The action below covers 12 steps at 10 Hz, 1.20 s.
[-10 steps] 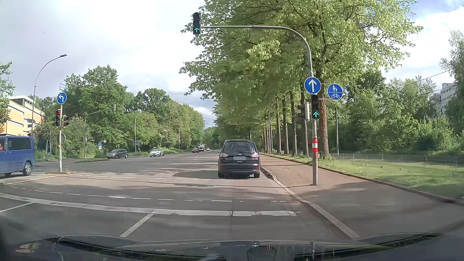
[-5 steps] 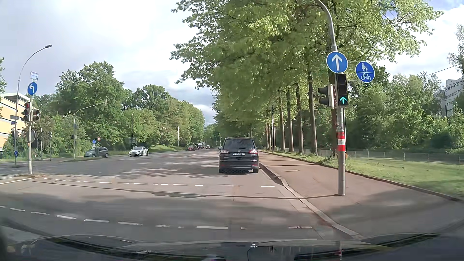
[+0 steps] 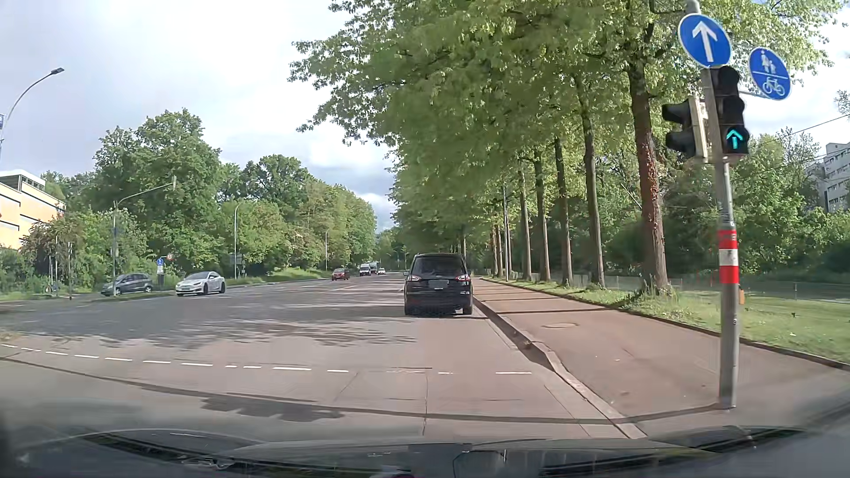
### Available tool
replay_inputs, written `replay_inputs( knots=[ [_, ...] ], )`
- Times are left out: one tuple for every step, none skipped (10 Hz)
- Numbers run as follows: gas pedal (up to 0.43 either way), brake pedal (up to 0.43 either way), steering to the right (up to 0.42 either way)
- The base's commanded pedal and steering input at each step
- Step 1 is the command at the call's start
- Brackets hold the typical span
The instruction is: Follow the waypoints while adhering to traffic rules and regulations
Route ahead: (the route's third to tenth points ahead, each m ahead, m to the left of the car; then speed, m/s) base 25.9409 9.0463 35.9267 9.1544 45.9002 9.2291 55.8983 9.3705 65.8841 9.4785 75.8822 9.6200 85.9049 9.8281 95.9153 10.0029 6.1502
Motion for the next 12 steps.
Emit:
replay_inputs(
  knots=[
    [0.157, 0.000, -0.013],
    [0.157, 0.000, -0.012],
    [0.157, 0.000, -0.012],
    [0.157, 0.000, -0.012],
    [0.157, 0.000, -0.012],
    [0.157, 0.000, -0.012],
    [0.157, 0.000, -0.010],
    [0.157, 0.000, -0.009],
    [0.157, 0.000, -0.009],
    [0.157, 0.000, -0.009],
    [0.157, 0.000, -0.009],
    [0.157, 0.000, -0.008]
  ],
)
